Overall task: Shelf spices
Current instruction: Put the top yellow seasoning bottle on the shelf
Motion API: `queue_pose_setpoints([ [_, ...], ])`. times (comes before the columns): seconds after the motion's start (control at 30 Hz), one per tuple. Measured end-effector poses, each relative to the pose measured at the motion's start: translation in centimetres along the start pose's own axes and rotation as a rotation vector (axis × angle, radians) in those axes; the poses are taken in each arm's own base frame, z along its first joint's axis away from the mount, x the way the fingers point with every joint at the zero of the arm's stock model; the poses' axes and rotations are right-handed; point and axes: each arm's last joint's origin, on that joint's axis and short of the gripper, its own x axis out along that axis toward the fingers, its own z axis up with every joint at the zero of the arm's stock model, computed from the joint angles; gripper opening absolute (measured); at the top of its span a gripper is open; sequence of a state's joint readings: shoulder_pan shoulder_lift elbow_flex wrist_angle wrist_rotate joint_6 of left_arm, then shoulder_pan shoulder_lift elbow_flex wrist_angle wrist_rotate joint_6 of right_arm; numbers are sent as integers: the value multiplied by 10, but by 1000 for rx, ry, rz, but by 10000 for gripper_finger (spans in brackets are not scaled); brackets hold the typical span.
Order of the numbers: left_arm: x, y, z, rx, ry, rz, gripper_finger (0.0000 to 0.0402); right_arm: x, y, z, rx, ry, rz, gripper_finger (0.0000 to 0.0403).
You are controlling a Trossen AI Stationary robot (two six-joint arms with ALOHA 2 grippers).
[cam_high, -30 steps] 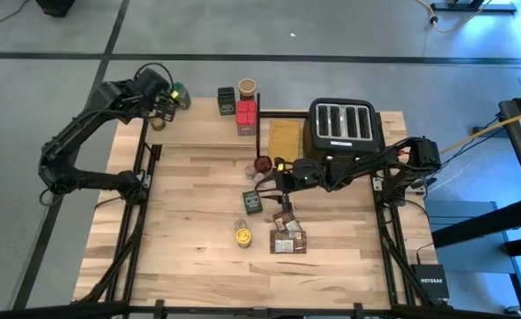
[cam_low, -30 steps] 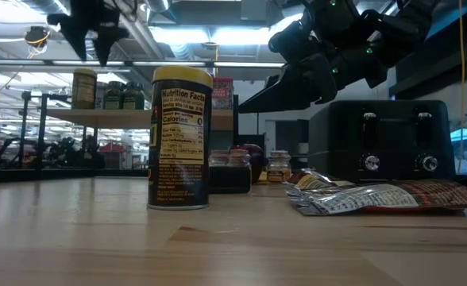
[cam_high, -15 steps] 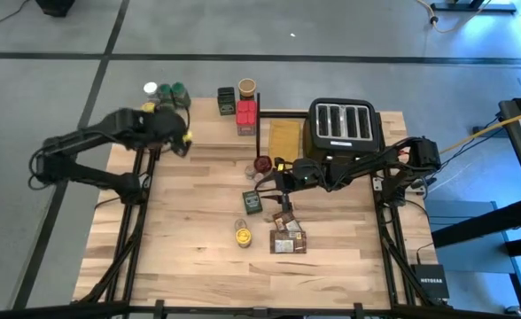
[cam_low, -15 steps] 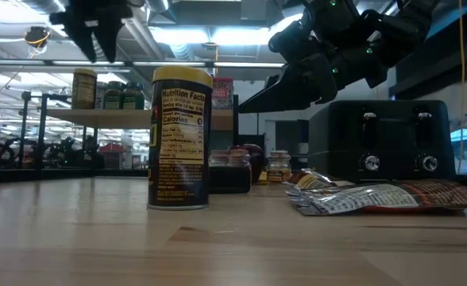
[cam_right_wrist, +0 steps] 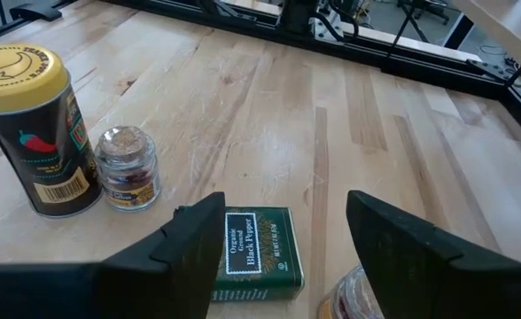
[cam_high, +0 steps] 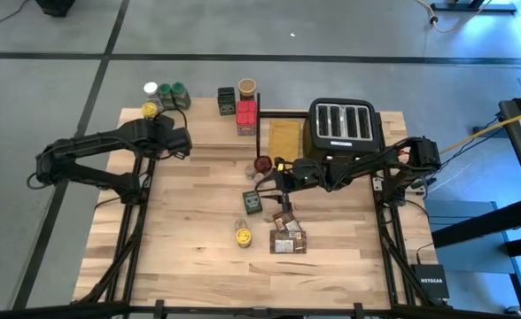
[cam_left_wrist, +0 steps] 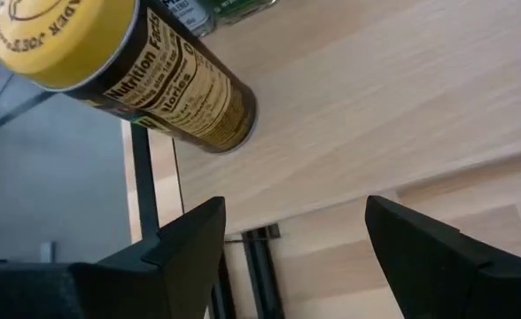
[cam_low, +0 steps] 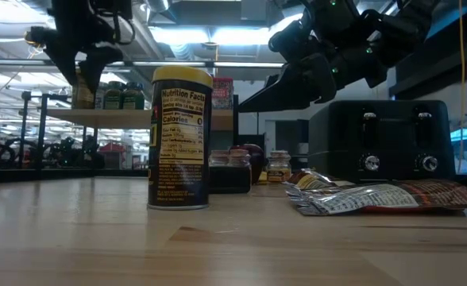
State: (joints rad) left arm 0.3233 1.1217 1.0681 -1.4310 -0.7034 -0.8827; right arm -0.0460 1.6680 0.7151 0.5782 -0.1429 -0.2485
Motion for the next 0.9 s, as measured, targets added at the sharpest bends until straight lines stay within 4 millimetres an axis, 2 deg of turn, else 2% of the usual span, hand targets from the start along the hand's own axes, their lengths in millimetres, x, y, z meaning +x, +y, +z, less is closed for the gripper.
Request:
queue_pose_setpoints([
  [0.23, 12, 3, 10, -34, -55, 55, 265, 0, 0, 0, 0, 0, 0, 241],
  [0.63, 26, 12, 27, -42, -67, 84, 265, 0, 0, 0, 0, 2, 1, 241],
  [0.9, 33, 21, 31, -47, -37, 127, 265, 0, 0, 0, 1, 3, 1, 241],
])
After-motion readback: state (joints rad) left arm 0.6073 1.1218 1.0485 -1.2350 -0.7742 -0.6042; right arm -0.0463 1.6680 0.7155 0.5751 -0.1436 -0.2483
